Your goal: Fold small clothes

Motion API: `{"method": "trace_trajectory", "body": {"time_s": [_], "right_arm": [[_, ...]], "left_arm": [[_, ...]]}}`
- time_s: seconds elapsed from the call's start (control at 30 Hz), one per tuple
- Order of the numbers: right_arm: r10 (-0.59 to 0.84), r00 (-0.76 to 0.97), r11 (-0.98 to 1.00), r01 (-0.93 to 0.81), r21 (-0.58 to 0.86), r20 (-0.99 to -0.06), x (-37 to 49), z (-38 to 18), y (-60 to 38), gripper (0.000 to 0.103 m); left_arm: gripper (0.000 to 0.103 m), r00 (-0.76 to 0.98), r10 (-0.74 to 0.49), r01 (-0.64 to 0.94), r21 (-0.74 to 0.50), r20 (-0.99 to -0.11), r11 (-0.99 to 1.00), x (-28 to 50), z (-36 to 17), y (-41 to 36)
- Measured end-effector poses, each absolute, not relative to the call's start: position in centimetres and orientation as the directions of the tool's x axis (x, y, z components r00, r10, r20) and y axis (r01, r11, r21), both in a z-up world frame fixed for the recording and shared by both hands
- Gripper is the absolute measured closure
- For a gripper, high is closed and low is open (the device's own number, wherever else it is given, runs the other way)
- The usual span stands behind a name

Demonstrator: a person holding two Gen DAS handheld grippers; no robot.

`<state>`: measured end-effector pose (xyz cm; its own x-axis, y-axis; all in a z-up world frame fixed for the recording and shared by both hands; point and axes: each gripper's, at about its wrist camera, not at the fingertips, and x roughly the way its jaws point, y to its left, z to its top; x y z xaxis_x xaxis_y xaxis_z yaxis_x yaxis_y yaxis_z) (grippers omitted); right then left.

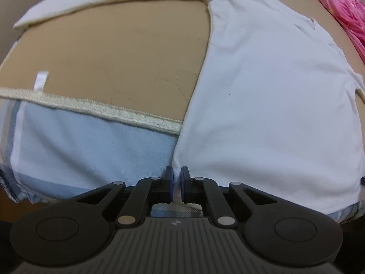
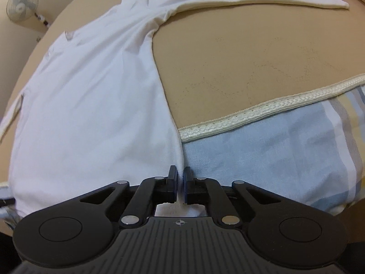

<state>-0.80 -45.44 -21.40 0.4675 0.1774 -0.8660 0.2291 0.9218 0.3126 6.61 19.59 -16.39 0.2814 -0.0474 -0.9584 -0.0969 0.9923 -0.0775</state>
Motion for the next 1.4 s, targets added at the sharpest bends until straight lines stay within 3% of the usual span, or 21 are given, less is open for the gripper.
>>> {"method": "trace_trajectory", "body": {"time_s": [0.17, 0.23, 0.3, 0.43, 0.6, 0.67, 0.8, 0.9, 0.97, 1.03, 1.1, 1.27, 1.4], "right_arm": [[0.181, 0.610, 0.846, 0.303, 0.438, -0.772, -3.9, -17.5, -48.8, 0.100], [0.122, 0.650, 0.841, 0.333, 0.426, -0.750, -5.8, -16.3, -49.8, 0.100], [0.077, 0.621, 0.842, 0.378, 0.384, -0.780, -6.4, -17.0, -50.1, 0.100], [0.157, 0.478, 0.847, 0.386, 0.367, -0.864, -4.6, -20.8, -48.9, 0.098], [0.063, 0.531, 0.882, 0.366, 0.296, -0.845, -4.7, -19.5, -48.2, 0.095], [0.094, 0.525, 0.876, 0.359, 0.321, -0.846, -4.7, -19.8, -48.4, 0.087], [0.071, 0.429, 0.893, 0.374, 0.249, -0.901, -3.9, -21.5, -48.2, 0.085], [0.031, 0.556, 0.896, 0.353, 0.270, -0.831, -4.6, -19.0, -47.9, 0.085], [0.040, 0.599, 0.902, 0.322, 0.287, -0.799, -4.7, -18.3, -47.8, 0.074], [0.099, 0.521, 0.896, 0.325, 0.304, -0.848, -4.1, -20.1, -47.7, 0.061], [0.113, 0.422, 0.886, 0.367, 0.283, -0.900, -3.6, -22.3, -47.4, 0.065], [0.016, 0.609, 0.897, 0.342, 0.280, -0.793, -4.6, -18.4, -47.5, 0.065], [0.027, 0.682, 0.884, 0.326, 0.337, -0.731, -4.2, -16.0, -48.3, 0.064]], "left_arm": [[0.098, 0.384, -0.090, -0.061, -0.122, -0.919, 0.991, 4.4, -13.2, 18.0], [0.098, 0.410, -0.107, -0.049, -0.139, -0.906, 0.989, 3.4, -12.9, 17.6], [0.098, 0.381, -0.079, -0.086, -0.120, -0.921, 0.989, 3.1, -14.0, 17.9], [0.096, 0.325, -0.009, -0.157, -0.063, -0.946, 0.986, 4.0, -16.1, 19.1], [0.091, 0.437, 0.000, -0.067, -0.033, -0.900, 0.997, 3.9, -14.9, 16.8], [0.091, 0.441, -0.015, -0.035, -0.034, -0.897, 0.999, 3.6, -15.6, 15.6], [0.091, 0.280, -0.006, -0.075, -0.029, -0.960, 0.997, 4.6, -20.2, 16.2], [0.091, 0.348, 0.001, -0.058, -0.020, -0.937, 0.998, 4.4, -19.4, 15.8], [0.086, 0.399, -0.017, -0.022, -0.029, -0.917, 0.999, 4.4, -19.1, 15.1], [0.082, 0.338, -0.026, -0.011, -0.031, -0.941, 0.999, 5.0, -20.8, 14.7], [0.081, 0.265, -0.013, -0.023, -0.020, -0.964, 1.000, 5.5, -22.8, 14.7], [0.076, 0.465, -0.017, 0.022, -0.007, -0.885, 1.000, 4.7, -20.1, 13.7], [0.076, 0.603, -0.025, 0.056, 0.011, -0.798, 0.998, 4.3, -18.2, 12.2]]}}
